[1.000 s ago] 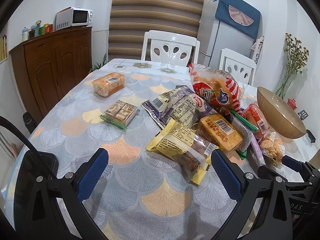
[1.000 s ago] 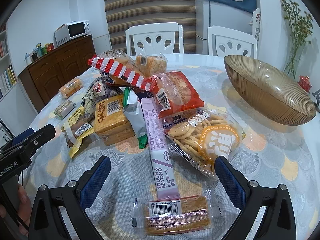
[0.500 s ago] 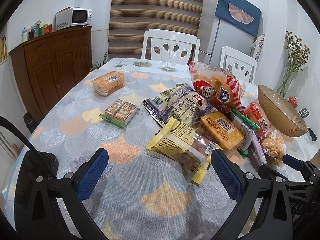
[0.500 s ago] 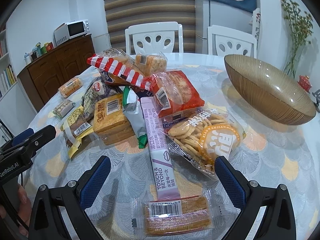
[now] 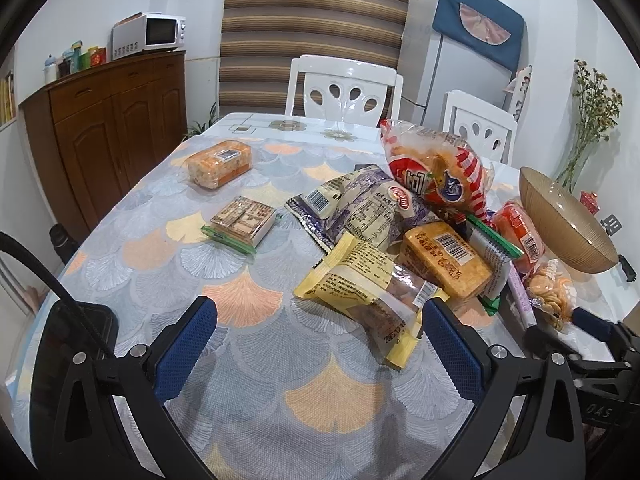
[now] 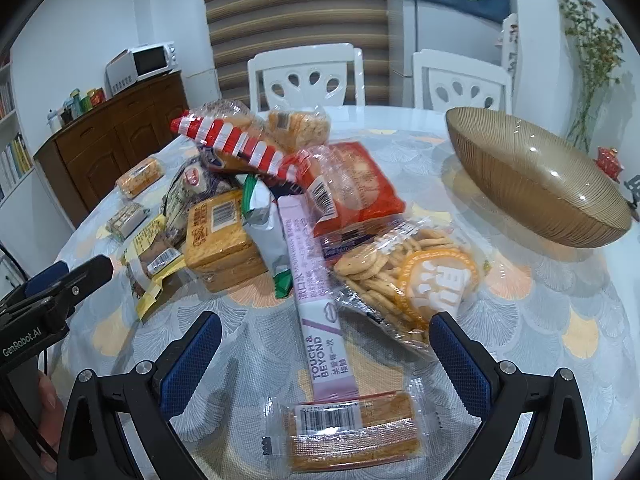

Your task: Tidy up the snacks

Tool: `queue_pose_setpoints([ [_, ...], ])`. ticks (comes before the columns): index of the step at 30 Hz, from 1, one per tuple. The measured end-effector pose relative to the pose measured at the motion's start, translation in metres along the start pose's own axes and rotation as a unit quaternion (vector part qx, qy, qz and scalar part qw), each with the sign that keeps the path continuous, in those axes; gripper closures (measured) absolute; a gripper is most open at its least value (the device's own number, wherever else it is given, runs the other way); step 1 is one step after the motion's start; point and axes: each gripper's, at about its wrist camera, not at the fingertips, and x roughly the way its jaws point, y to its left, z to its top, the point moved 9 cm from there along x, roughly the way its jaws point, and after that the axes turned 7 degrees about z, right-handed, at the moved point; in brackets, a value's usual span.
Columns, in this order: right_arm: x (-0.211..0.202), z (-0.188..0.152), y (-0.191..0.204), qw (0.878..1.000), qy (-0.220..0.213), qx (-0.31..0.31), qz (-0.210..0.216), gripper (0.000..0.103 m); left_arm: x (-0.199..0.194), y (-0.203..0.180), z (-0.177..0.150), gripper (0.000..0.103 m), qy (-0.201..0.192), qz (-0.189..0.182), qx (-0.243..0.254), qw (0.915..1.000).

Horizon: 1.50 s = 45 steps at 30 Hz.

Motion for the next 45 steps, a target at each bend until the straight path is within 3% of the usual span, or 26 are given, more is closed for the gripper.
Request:
queue_pose_setpoints([
  [3, -0.021, 0.004, -0.003, 0.999, -0.038, 0.008, 0.002, 0.0, 0.004, 0.0, -0.002, 0.0, 0.025, -0.004, 0.0, 0.9997],
  [7, -0.032, -0.009, -0.008, 0.999, -0.021, 0.024, 0.022, 0.002, -0.004, 0.002, 0.003, 0.001, 0.04, -0.028, -0.023, 0.9985],
  [10, -0.033, -0.015, -0.003, 0.999, 0.003, 0.021, 0.042, 0.027, -0.002, -0.005, 0.003, 0.001, 0.086, -0.057, -0.04, 0.9939],
  [13, -0.028, -0.018, 0.005, 0.999, 0.024, 0.018, 0.045, 0.029, 0.001, -0.015, 0.0, 0.001, 0.125, -0.088, -0.065, 0.9861],
  [16, -0.014, -0.024, 0.009, 0.997, 0.06, 0.019, 0.05, 0.044, 0.004, -0.024, 0.001, 0.002, 0.142, -0.106, -0.081, 0.9808],
  [18, -0.007, -0.026, 0.009, 0.996, 0.076, 0.019, 0.052, 0.047, 0.009, -0.031, 0.005, 0.005, 0.15, -0.115, -0.091, 0.9778],
  [23, 0.001, -0.021, 0.008, 0.995, 0.078, 0.019, 0.059, 0.049, 0.033, -0.037, 0.001, 0.021, 0.187, -0.086, -0.106, 0.9729],
  [25, 0.006, -0.017, 0.007, 0.995, 0.081, 0.017, 0.056, 0.051, 0.042, -0.039, -0.002, 0.022, 0.201, -0.09, -0.12, 0.968],
  [34, 0.031, -0.007, 0.001, 0.992, 0.099, 0.031, 0.073, 0.069, 0.06, -0.042, 0.004, 0.021, 0.187, -0.045, -0.106, 0.9755],
  [37, 0.034, -0.005, -0.002, 0.992, 0.099, 0.029, 0.067, 0.081, 0.057, -0.043, 0.008, 0.033, 0.175, -0.042, -0.089, 0.9797],
  [38, 0.035, -0.004, -0.002, 0.992, 0.1, 0.029, 0.071, 0.081, 0.058, -0.042, 0.006, 0.048, 0.18, -0.033, -0.079, 0.98],
  [45, 0.021, -0.016, 0.004, 0.991, 0.104, 0.026, 0.081, 0.083, 0.046, -0.034, -0.005, 0.059, 0.175, -0.076, -0.061, 0.9798],
])
